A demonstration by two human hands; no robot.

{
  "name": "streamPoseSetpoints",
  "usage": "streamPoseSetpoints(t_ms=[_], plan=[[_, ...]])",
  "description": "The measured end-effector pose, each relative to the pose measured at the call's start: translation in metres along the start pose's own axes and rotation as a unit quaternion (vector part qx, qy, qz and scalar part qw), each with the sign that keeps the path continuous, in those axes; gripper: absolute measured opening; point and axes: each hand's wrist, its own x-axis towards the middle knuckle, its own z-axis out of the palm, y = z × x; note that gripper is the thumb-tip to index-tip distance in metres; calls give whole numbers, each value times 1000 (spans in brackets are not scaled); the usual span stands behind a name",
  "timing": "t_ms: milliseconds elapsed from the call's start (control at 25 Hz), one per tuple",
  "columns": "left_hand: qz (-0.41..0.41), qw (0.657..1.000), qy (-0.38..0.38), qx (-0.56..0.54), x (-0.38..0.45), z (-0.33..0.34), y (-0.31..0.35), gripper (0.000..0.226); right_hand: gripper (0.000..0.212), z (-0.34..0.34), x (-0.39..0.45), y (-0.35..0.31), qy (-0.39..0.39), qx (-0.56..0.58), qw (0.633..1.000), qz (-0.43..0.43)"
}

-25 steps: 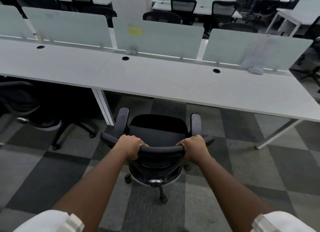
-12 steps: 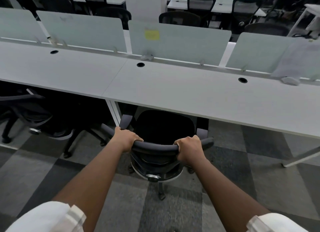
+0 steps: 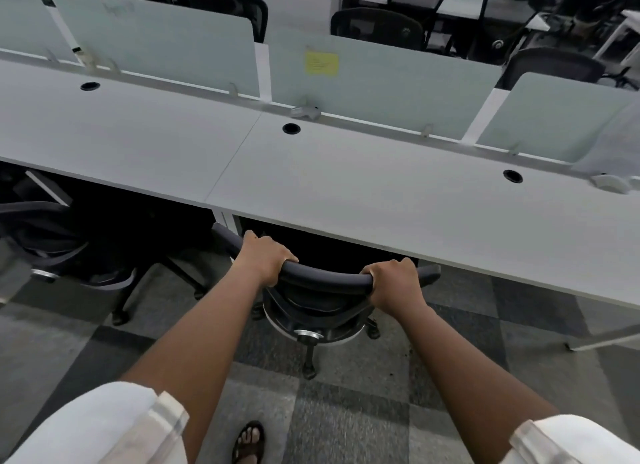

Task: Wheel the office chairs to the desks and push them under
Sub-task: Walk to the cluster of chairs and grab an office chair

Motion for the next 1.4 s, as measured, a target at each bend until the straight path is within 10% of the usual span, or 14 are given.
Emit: streamPoseSetpoints(t_ms=[680,1400], plan=[[236,970,22,-48,115,-26,-38,68,39,-15,88,32,-21,-27,996,80],[239,969,33,-45,125,-23,-55,68,36,-16,95,20,7,11,993,116]])
